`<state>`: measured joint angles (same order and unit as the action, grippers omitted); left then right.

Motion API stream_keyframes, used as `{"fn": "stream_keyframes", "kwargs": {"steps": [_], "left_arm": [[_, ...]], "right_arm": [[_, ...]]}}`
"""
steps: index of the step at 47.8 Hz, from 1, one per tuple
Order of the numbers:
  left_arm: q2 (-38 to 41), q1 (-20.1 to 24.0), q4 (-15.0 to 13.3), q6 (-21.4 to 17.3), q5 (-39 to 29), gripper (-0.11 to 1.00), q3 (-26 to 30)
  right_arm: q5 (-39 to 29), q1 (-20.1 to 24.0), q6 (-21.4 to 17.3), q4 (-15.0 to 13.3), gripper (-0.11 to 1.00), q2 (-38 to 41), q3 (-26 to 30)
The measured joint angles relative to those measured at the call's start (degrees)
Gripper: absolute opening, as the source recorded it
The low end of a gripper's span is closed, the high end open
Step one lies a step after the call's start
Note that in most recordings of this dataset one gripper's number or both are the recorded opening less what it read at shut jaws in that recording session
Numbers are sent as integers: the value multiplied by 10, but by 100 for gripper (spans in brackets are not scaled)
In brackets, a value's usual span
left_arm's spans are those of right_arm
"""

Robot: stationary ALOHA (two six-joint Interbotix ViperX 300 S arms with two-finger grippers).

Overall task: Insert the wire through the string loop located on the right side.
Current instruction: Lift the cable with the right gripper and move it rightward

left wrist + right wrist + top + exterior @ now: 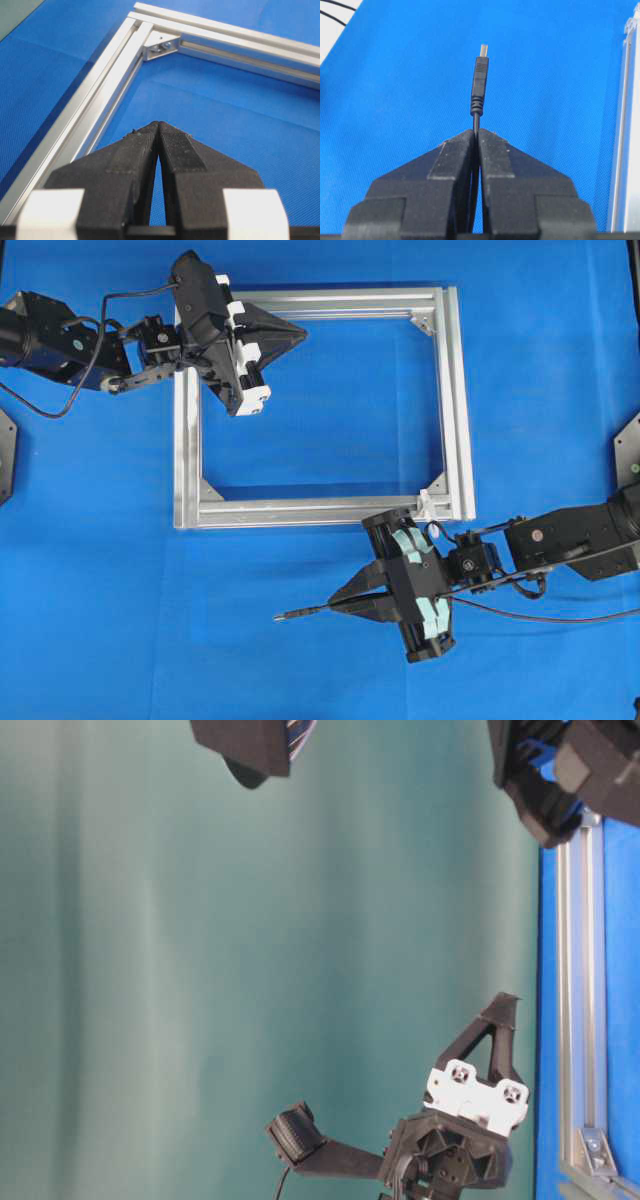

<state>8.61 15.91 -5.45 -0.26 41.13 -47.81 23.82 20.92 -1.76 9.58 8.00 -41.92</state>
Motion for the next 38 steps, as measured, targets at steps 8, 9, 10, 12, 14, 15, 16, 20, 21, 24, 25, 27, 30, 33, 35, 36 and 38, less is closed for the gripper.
{"fn": "stream_keyframes", "kwargs": {"steps": [8, 9, 10, 12, 14, 15, 16, 20, 21, 24, 25, 27, 30, 33, 35, 36, 38], "left_arm": [[-1, 0, 0, 0, 0, 0, -1], [0, 0, 0, 0, 0, 0, 0], [0, 0, 0, 0, 0, 0, 0], [0, 0, 0, 0, 0, 0, 0], [-1, 0, 0, 0, 1, 0, 0], [-1, 0, 0, 0, 0, 0, 0], [0, 0, 1, 0, 1, 0, 0], [-1, 0, 0, 0, 0, 0, -1], [-1, 0, 1, 0, 0, 0, 0], [-1, 0, 1, 0, 0, 0, 0], [-1, 0, 0, 0, 0, 0, -1], [-1, 0, 0, 0, 0, 0, 0], [-1, 0, 0, 0, 0, 0, 0], [-1, 0, 1, 0, 0, 0, 0], [-1, 0, 0, 0, 0, 0, 0], [-1, 0, 1, 0, 0, 0, 0], [-1, 0, 1, 0, 0, 0, 0]], "right_arm": [[-1, -1, -2, 0, -3, -9, -14], [-1, -1, -2, 0, -3, -11, -18], [-1, 0, -2, 0, -3, -14, -22], [-1, 0, -2, 0, -3, -20, -32], [-1, 1, -2, 0, -3, -27, -41], [-1, 2, -2, 0, -3, -31, -47], [-1, 2, -2, 0, -3, -35, -54], [-1, 4, -2, 0, -3, -54, -80], [-1, 5, -2, 0, -3, -61, -88], [-1, 7, -4, 0, -3, -80, -115], [-2, 7, -4, 0, -3, -87, -123], [-1, 9, -4, 1, -3, -101, -138], [-1, 11, -4, 2, -3, -121, -160], [-1, 12, -4, 2, -3, -143, -185], [-2, 13, -4, 3, -3, -159, -201], [-2, 13, -4, 2, -3, -166, -209], [-2, 14, -4, 3, -3, -181, -224]]}}
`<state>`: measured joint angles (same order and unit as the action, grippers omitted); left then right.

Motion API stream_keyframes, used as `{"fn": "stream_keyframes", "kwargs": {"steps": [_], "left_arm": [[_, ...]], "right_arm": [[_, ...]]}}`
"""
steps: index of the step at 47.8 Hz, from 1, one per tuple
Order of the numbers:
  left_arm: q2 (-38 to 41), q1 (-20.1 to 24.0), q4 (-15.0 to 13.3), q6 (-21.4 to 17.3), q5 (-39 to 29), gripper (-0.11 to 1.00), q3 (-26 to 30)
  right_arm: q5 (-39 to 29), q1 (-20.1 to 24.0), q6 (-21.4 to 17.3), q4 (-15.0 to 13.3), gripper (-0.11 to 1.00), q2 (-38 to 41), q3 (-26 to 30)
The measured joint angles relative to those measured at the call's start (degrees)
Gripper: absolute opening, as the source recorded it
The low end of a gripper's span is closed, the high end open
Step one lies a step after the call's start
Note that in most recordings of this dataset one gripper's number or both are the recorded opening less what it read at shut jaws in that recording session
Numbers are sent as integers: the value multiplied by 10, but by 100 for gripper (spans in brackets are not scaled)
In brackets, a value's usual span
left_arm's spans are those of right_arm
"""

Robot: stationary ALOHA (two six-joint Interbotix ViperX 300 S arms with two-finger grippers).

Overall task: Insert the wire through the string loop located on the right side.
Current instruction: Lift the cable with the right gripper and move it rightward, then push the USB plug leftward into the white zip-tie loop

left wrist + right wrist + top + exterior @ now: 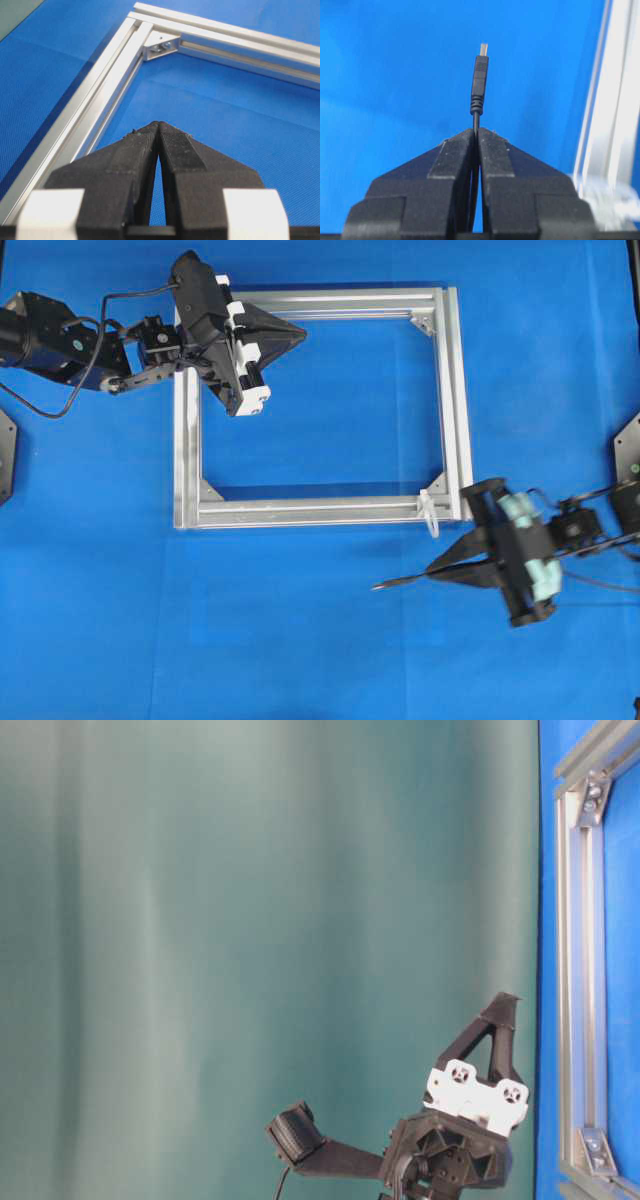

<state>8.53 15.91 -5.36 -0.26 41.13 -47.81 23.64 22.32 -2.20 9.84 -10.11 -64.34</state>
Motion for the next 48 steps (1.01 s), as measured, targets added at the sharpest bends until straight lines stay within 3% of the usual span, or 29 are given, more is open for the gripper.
{"fn": "stream_keyframes", "kwargs": {"steps": [16, 27, 48], "left_arm": [[0, 0, 0, -1, 1, 0, 0], [1, 0, 0, -1, 0, 0, 0], [1, 0, 0, -2, 0, 0, -1]], "right_arm": [[-54, 1, 0, 0, -3, -133, -94], [-93, 1, -1, 0, -3, -203, -120], [-97, -8, 2, 0, -3, -209, -124]]}}
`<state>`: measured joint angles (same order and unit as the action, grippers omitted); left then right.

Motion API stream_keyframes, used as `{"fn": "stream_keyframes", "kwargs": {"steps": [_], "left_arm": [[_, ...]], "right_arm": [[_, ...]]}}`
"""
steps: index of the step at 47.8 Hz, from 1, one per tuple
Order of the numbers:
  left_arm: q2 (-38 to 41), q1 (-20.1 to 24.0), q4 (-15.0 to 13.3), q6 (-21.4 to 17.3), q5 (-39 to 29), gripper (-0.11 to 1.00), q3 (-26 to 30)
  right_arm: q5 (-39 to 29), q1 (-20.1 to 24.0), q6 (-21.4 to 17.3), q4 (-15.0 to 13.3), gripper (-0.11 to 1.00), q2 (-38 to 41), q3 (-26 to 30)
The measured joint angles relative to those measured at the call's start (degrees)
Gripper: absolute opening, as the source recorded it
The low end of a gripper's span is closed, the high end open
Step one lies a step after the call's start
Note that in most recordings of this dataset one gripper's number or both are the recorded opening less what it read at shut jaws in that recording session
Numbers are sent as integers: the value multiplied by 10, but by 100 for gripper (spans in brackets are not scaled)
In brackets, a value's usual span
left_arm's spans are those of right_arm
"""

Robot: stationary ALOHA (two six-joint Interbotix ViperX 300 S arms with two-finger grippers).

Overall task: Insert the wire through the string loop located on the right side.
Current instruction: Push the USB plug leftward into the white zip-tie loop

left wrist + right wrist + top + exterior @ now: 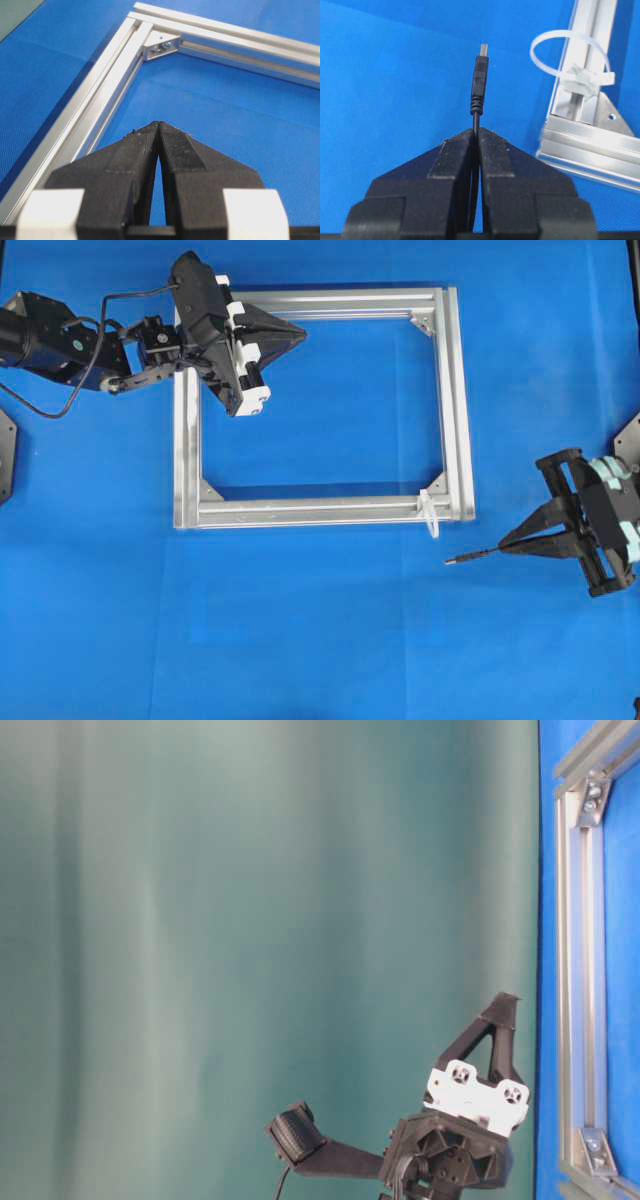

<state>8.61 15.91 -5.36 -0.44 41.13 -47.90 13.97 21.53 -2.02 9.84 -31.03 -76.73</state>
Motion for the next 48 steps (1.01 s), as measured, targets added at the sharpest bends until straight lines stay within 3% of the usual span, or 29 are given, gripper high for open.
{"fn": "stream_keyframes", "kwargs": {"steps": [26, 48], "left_arm": [[-1, -1, 1, 0, 0, 0, 0], [-1, 0, 1, 0, 0, 0, 0]], "right_arm": [[0, -96, 3, -3, -3, -11, -16], [0, -98, 4, -4, -3, -12, -16]]}}
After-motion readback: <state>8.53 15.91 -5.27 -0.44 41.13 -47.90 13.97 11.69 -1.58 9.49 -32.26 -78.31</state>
